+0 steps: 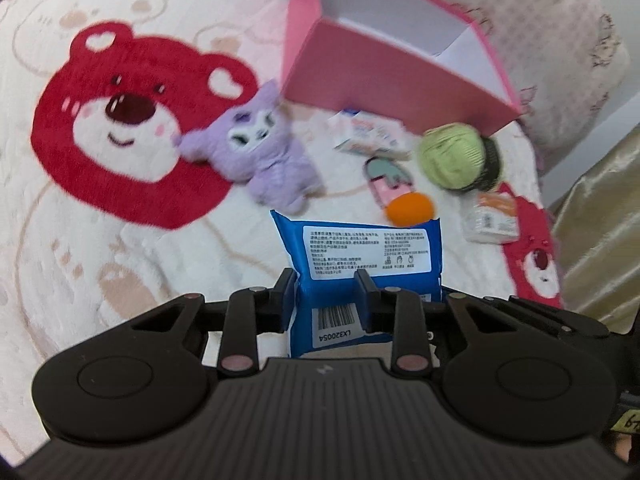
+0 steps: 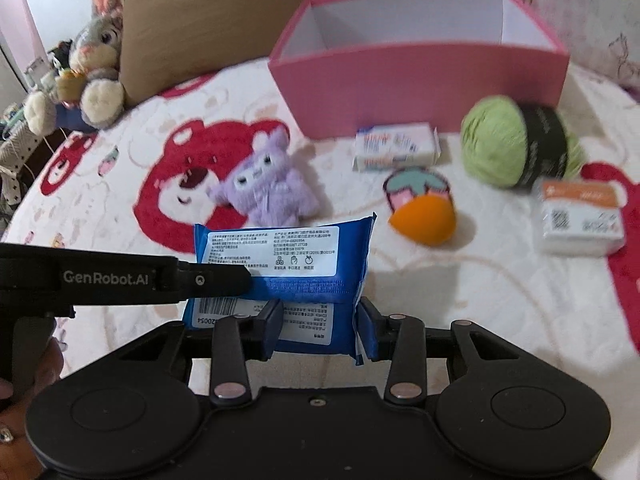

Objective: Organize objects
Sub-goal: 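Carry the blue wet-wipe pack into the pink box and lower it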

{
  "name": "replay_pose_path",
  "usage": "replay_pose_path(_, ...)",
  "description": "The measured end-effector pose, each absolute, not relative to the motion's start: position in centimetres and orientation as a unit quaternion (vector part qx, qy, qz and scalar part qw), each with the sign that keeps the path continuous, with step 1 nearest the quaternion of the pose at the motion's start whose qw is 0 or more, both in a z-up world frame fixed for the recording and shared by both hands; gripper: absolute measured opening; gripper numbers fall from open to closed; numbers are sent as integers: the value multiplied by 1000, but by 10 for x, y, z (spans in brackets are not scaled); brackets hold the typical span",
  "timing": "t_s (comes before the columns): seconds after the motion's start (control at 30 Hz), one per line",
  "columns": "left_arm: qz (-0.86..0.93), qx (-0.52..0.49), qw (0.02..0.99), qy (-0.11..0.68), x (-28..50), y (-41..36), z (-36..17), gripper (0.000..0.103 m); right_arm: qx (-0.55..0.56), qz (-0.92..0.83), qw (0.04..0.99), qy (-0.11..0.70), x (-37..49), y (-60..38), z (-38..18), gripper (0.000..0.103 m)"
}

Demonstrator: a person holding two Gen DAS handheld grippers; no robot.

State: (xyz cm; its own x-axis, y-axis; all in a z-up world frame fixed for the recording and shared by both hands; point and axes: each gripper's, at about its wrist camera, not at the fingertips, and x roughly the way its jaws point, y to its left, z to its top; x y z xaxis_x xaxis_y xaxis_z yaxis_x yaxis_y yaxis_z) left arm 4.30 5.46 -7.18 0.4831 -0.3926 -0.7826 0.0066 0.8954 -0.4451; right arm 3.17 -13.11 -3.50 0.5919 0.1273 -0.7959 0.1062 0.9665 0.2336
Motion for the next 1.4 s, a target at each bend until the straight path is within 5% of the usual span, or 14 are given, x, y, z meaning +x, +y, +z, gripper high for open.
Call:
replay_pose_path(0.87, -187, -206, 845, 456, 144, 1, 62, 30, -15, -2, 873, 487, 105, -198, 127, 37)
replay_pose_path(1.4, -169, -157, 855, 465, 272, -43, 38, 30, -24, -26, 899, 435, 194, -259, 83, 36)
